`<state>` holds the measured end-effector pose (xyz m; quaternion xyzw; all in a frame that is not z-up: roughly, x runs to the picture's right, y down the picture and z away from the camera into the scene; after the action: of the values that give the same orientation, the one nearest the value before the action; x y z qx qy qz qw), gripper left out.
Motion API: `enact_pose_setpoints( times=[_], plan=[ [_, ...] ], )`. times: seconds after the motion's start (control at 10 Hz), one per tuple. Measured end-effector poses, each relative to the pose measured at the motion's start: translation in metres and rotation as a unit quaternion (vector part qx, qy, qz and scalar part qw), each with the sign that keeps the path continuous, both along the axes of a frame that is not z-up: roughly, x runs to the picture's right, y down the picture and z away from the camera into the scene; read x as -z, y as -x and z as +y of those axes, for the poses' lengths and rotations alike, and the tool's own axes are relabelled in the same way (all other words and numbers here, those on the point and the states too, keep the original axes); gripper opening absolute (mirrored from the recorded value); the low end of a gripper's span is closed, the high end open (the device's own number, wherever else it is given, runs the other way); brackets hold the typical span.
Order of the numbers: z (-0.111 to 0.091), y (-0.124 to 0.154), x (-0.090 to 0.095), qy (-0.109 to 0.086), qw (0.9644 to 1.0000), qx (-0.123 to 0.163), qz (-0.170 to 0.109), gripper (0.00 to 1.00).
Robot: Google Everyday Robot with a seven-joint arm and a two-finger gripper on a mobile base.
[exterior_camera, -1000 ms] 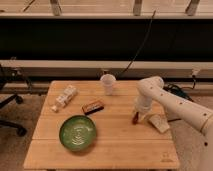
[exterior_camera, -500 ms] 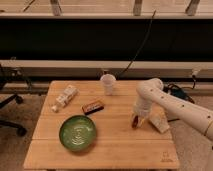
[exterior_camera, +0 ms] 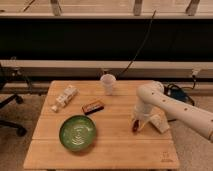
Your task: Drag the pepper across the table
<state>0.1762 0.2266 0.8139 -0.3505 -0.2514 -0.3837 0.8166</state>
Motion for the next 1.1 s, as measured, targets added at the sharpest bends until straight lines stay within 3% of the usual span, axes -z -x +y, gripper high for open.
enact_pose_setpoints(
  times=[0.7, 1.1],
  plan=[
    [0.025, 0.013, 0.024, -0.011, 0.9976, 0.038, -0.056, 0.01],
    [0.042, 0.024, 0.038, -0.012, 0.9925, 0.076, -0.095, 0.03]
  ],
)
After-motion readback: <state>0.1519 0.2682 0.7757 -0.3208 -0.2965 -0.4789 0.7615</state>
